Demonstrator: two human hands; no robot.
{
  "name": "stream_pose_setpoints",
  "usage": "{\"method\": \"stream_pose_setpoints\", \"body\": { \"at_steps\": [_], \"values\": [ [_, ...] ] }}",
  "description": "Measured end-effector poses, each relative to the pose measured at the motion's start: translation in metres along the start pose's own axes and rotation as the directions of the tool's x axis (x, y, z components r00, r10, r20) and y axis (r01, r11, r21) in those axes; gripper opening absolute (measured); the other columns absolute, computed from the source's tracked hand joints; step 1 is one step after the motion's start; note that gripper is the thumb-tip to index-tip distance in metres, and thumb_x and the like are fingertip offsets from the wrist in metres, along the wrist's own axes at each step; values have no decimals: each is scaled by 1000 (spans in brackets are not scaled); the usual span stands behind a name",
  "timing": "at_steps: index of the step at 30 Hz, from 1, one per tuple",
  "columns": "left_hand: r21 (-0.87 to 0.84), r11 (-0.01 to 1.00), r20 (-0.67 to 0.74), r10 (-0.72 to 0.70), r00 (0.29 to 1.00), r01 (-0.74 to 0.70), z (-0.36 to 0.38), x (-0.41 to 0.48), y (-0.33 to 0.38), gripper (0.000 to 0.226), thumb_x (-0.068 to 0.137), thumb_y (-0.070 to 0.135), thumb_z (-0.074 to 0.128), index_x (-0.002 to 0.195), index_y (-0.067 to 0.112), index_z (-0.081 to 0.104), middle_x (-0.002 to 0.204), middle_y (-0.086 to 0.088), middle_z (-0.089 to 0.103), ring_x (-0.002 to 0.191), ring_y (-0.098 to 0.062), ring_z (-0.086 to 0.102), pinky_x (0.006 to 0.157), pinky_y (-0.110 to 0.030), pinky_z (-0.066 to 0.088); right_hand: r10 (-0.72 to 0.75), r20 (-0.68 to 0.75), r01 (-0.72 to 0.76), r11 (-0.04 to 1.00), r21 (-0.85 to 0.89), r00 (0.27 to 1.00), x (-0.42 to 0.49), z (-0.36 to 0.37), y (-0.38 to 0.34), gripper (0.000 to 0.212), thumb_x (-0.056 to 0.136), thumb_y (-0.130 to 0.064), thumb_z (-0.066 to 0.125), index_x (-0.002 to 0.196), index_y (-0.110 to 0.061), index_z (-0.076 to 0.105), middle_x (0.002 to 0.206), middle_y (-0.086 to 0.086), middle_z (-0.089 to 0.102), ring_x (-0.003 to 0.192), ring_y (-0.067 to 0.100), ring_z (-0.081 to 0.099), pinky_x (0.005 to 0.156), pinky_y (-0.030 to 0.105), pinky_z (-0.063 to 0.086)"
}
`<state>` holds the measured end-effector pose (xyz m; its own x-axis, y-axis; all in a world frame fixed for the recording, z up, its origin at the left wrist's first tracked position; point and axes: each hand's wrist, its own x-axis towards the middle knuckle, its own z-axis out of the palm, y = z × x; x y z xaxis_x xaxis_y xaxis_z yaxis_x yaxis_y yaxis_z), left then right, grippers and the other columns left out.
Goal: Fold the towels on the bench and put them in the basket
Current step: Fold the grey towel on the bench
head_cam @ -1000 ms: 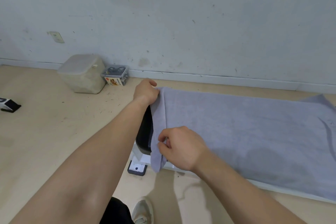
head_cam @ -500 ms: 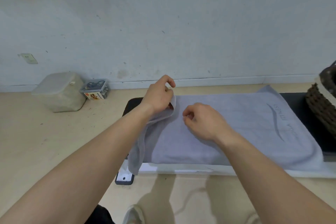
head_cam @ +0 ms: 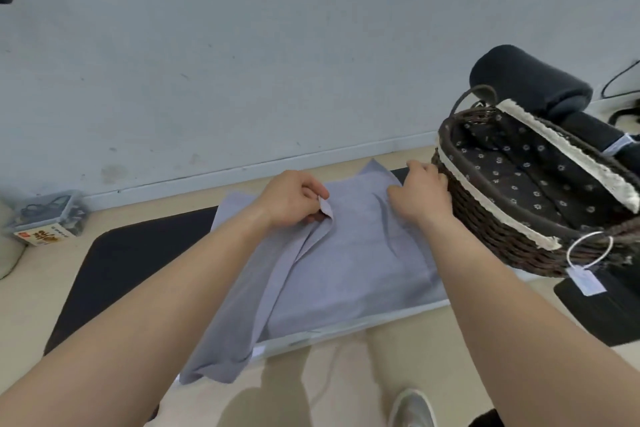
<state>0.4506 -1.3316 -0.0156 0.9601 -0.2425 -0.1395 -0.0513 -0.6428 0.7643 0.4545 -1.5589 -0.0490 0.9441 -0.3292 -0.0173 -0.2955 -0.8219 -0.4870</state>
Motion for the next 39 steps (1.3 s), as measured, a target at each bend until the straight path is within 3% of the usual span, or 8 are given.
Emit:
{"method": "stream_pose_setpoints", "body": {
  "at_steps": [4,6,8,15,18,24,32,39],
  "values": [
    [-85,995,36,61,998,-57,10,7,-8,5,90,1,66,93,4,69,73,-9,74,73,-23,73,72,-33,58,-39,111,50,994,-96,993,35,12,-14,50,89,-25,48,138,-12,46,144,13,43,133,37,35,101,46,37],
    [-140,987,-8,73,997,-74,11,7,-12,5,92,7,67,87,6,69,68,-3,74,67,-18,71,67,-32,58,-56,93,65,993,-103,994,49,19,-18,29,89,-29,49,113,-16,58,130,13,54,125,37,44,95,44,42],
    [-157,984,-67,70,995,-80,10,6,-15,7,93,10,68,87,7,70,67,0,73,62,-14,70,61,-27,56,-64,50,65,998,-9,997,57,22,-19,17,92,-31,50,89,-18,60,106,9,66,108,35,57,85,40,48],
    [-26,981,-258,177,950,-190,2,-16,-13,5,86,23,75,81,23,73,84,2,69,75,-13,64,73,-26,50,-271,-14,252,873,417,962,8,9,-39,15,92,-29,61,81,-21,67,68,-6,63,70,14,58,61,28,43],
    [0,971,-332,224,916,-237,-5,-38,-9,6,87,25,73,83,26,70,97,12,67,90,0,60,76,-11,42,-322,0,266,782,563,947,-40,-2,-56,4,86,-25,69,83,-23,71,70,3,70,63,9,58,64,29,47],
    [-172,943,-383,204,901,-287,-17,-96,-9,1,88,15,73,89,16,73,83,5,73,76,-2,65,67,-8,43,-381,51,250,694,675,923,-118,-15,-81,9,89,-30,69,81,-26,68,62,6,67,60,19,61,70,52,58],
    [-258,918,-386,188,903,-301,-33,-139,-35,4,87,17,75,88,21,74,82,1,74,75,-12,65,68,-18,47,-474,49,350,712,608,879,-166,-2,-98,11,92,-31,66,87,-32,76,85,-20,73,85,-1,67,76,22,53],
    [-315,902,-384,164,909,-296,-44,-139,-52,4,85,18,78,87,19,75,81,2,75,78,-16,68,74,-30,53,-495,29,346,647,680,868,-170,6,-115,15,93,-20,66,86,-27,77,84,-16,75,85,1,70,77,22,53]
  ]
}}
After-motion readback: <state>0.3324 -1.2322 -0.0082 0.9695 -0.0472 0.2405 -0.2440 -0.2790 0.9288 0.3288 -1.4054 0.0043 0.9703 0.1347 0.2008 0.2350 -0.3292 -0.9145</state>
